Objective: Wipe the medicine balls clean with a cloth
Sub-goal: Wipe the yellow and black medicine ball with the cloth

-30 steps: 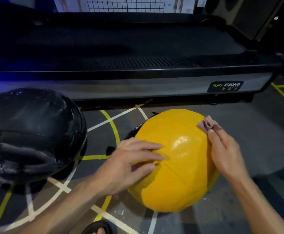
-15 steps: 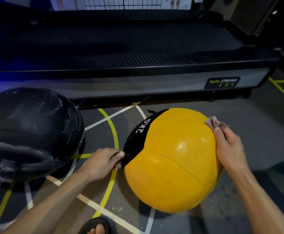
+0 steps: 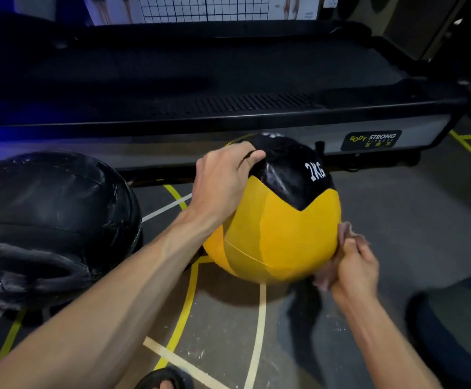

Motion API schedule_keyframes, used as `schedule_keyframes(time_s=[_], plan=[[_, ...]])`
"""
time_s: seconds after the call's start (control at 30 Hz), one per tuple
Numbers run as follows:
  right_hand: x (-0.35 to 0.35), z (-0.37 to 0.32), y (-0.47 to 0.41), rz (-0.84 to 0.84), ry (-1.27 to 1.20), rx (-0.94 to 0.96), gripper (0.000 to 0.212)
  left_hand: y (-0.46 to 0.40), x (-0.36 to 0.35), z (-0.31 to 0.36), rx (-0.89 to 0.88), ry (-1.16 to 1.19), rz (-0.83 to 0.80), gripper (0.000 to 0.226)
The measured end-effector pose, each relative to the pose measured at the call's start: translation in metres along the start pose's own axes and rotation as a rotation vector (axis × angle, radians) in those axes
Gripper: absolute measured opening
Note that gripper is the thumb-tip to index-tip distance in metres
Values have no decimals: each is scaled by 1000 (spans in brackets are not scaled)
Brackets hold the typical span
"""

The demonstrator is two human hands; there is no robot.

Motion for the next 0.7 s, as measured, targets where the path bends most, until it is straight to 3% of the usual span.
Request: schedule_keyframes(time_s=[0.1, 0.33, 0.57, 0.7], plan=[[-34, -5, 2, -67, -127, -36, 24, 2, -1, -16, -4, 124, 13, 26], [-83, 6, 28, -297, -85, -43, 31, 22, 16, -90, 297, 45, -52, 21], [-83, 2, 38, -277, 137, 17, 26, 46, 34, -90, 447, 59, -256, 59], [-83, -12, 46, -254, 142, 51, 32, 57, 42, -92, 502, 35, -277, 68]])
Point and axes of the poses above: each hand's wrist, its own y-axis away from the middle knuckle, its own x-axis out of the back of the hand, z = x × y, the point moved 4 cm from there along -y, towards the middle knuckle, and after that the axes turned 8 degrees about y, right-handed, at the moved point
